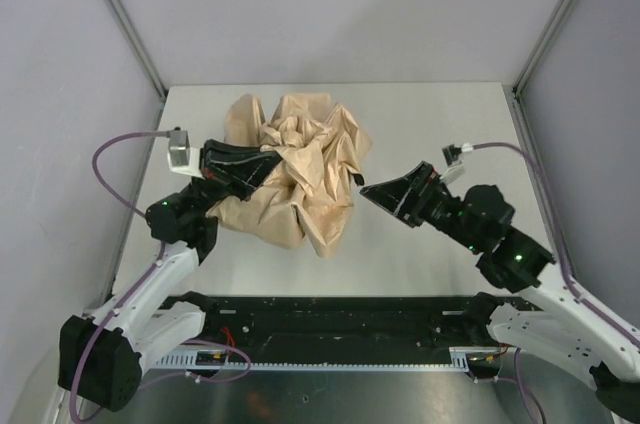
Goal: Put away the umbrella
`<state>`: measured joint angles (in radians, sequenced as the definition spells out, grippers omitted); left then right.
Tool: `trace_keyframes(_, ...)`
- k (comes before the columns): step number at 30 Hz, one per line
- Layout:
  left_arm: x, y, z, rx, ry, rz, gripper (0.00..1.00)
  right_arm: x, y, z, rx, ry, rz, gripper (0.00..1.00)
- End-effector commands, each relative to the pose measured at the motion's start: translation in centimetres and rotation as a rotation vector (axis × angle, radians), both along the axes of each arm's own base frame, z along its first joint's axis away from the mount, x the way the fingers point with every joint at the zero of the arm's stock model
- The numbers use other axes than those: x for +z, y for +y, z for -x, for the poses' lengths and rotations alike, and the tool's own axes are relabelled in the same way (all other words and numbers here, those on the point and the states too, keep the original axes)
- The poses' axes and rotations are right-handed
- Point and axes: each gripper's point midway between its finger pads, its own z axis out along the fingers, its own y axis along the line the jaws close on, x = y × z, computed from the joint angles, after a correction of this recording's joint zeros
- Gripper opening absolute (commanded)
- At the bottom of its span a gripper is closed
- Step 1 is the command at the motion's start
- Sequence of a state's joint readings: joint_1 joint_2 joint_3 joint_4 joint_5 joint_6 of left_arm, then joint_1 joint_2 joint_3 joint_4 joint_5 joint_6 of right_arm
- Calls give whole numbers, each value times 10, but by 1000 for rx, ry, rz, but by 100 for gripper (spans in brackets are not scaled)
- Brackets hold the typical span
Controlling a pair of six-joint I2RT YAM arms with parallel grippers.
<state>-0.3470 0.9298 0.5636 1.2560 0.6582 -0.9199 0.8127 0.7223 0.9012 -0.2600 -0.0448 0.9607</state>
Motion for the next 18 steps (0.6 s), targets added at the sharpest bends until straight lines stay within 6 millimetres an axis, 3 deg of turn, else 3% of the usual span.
trace_keyframes(1, 71, 26, 40, 99, -390, 133, 0, 21, 26, -2, 57, 184, -379, 91)
trace_keyframes(7, 87, 35, 30, 142, -386, 182, 0, 4, 53, 10, 143, 235, -363, 91)
trace_keyframes(10, 92, 36, 29, 138, -377, 203, 0, 16, 61, 14, 192, 193, -413, 88)
trace_keyframes(12, 92, 37, 28, 133, -372, 213, 0, 37, 62, 16, 224, 118, -485, 81)
trace_keyframes(15, 90, 39, 25, 139, -349, 229, 0, 71, 61, 26, 300, -14, -585, 59)
trace_keyframes(18, 85, 42, 20, 154, -318, 247, 0, 92, 56, 36, 351, -128, -640, 33)
